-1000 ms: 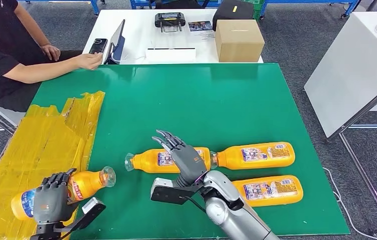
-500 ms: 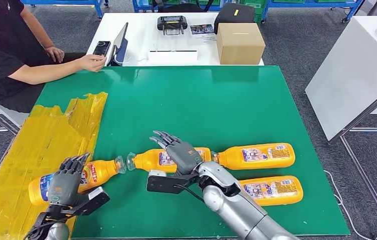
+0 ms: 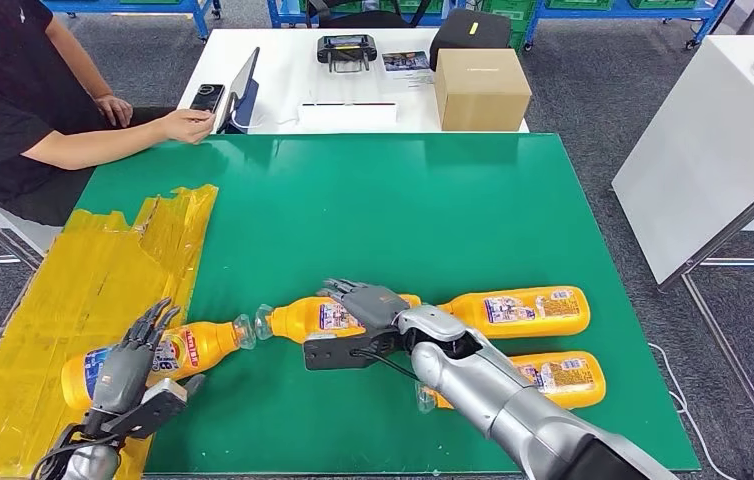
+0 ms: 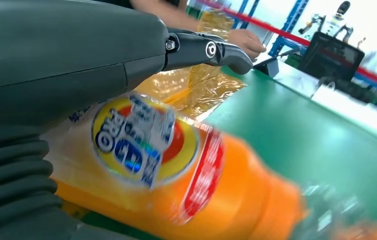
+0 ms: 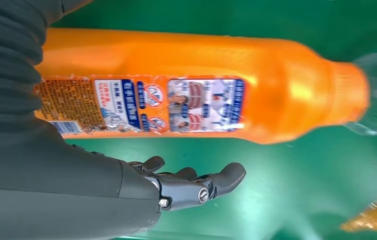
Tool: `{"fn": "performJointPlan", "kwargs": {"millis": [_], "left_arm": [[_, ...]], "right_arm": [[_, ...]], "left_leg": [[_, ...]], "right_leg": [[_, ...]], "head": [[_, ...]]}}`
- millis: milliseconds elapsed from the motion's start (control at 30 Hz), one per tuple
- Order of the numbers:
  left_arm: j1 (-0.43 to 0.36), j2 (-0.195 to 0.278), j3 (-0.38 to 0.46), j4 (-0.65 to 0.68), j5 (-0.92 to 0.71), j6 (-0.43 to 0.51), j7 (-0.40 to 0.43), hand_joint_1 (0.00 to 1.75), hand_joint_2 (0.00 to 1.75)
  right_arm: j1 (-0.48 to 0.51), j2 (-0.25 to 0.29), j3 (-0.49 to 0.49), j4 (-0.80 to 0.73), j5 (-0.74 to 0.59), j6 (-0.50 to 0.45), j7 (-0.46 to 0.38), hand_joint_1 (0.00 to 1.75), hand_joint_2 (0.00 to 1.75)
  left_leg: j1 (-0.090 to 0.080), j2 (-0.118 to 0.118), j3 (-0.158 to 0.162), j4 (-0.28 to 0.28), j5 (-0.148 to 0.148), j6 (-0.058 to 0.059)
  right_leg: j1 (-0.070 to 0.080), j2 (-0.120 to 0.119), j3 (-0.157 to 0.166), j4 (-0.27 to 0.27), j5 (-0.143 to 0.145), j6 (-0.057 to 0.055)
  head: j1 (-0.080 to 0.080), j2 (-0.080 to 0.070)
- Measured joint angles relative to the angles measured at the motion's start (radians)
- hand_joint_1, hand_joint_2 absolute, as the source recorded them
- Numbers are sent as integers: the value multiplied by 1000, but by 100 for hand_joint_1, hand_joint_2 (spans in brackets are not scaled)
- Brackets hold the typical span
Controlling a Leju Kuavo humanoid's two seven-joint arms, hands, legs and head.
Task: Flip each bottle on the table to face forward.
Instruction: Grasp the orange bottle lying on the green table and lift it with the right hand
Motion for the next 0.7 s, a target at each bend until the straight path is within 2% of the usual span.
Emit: {"fn": "performJointPlan", "kwargs": {"millis": [100, 233, 333, 467, 567, 700], "left_arm": [[19, 1, 1, -51, 182, -75, -6, 0, 0], [46, 0, 0, -96, 279, -124, -8, 0, 0], [67, -8, 13, -151, 489, -244, -6, 0, 0], [74, -51, 75, -232, 698, -467, -5, 0, 0], [70, -90, 132, -277, 760, -579, -5, 0, 0], [66, -125, 184, -313, 774, -613, -5, 0, 0]], "right_arm": [[-17, -3, 23, 32, 8, -5, 15, 0, 175], [-28, -5, 41, 61, 17, -9, 27, 0, 175], [-33, -5, 55, 88, 47, -11, 54, 1, 175], [-52, 2, 89, 153, 108, 12, 79, 175, 175], [-76, 9, 116, 208, 127, 32, 80, 175, 175], [-92, 18, 138, 257, 130, 36, 79, 175, 175]], "left_leg": [[0, 0, -1, 0, 0, 0], [0, 1, -5, 1, 0, 0], [0, 1, -8, 1, 0, 0], [0, 1, -9, 1, 0, 0], [0, 2, -8, 1, 0, 0], [0, 5, -7, 1, -1, 0]], "right_leg": [[0, 0, -1, 0, 0, 0], [0, 0, -5, 0, 0, 0], [0, 1, -8, 0, 0, 0], [0, 1, -10, 0, 0, 0], [0, 1, -11, 0, 0, 0], [0, 3, -19, 0, 0, 0]], "head": [[0, 0], [1, 0], [0, 0], [0, 0], [0, 0], [0, 0]]}}
